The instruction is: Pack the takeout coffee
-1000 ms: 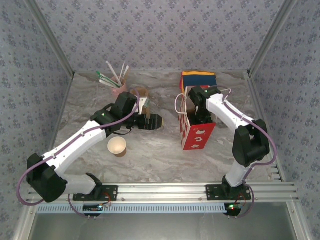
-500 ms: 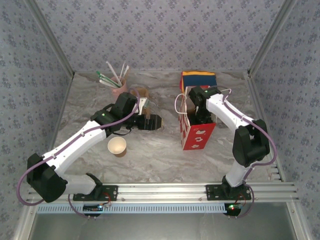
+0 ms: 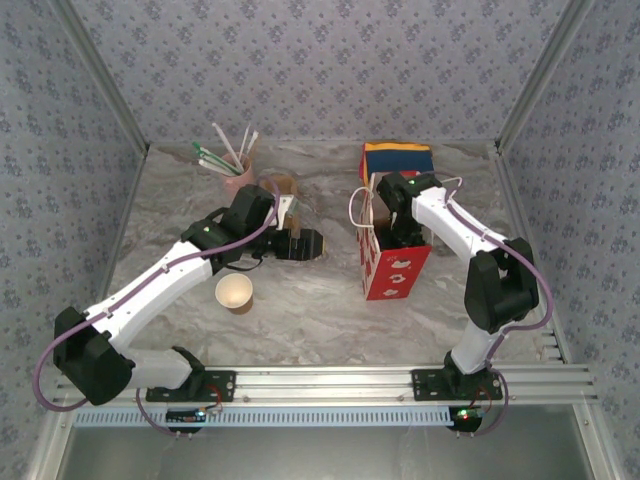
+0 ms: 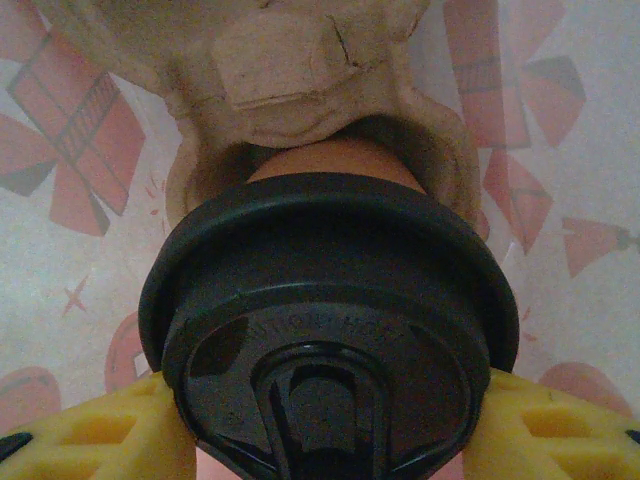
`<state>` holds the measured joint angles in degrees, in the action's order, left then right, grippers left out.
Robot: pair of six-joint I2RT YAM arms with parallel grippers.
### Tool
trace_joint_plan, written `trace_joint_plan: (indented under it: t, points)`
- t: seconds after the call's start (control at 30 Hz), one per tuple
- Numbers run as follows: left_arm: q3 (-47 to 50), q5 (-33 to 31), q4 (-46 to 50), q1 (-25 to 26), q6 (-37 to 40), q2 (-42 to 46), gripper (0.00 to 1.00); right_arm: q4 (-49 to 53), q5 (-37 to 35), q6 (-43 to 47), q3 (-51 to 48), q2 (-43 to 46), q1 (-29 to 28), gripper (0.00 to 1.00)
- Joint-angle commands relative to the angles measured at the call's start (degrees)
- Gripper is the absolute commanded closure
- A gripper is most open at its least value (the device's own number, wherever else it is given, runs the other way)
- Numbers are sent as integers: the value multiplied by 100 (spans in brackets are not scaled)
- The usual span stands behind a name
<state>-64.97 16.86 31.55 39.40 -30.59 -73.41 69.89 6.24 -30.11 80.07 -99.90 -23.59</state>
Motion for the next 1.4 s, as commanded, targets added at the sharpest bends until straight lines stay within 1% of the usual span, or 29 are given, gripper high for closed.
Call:
trace_joint_plan:
  t: [0.0, 0.53, 1.0, 1.37]
  points:
    - [-97, -69, 88, 33, 97, 117, 0, -672, -48, 97, -439, -726, -49, 41]
    - [-139, -69, 125, 38, 130, 80, 0, -678, -62, 137, -426, -795, -11, 41]
    - [-116, -115, 170, 36, 125, 98, 0, -933, -26, 146, -641, -996, -9, 41]
    - [-134, -113, 141, 37, 117, 91, 0, -768, -53, 163, -449, -904, 3, 41]
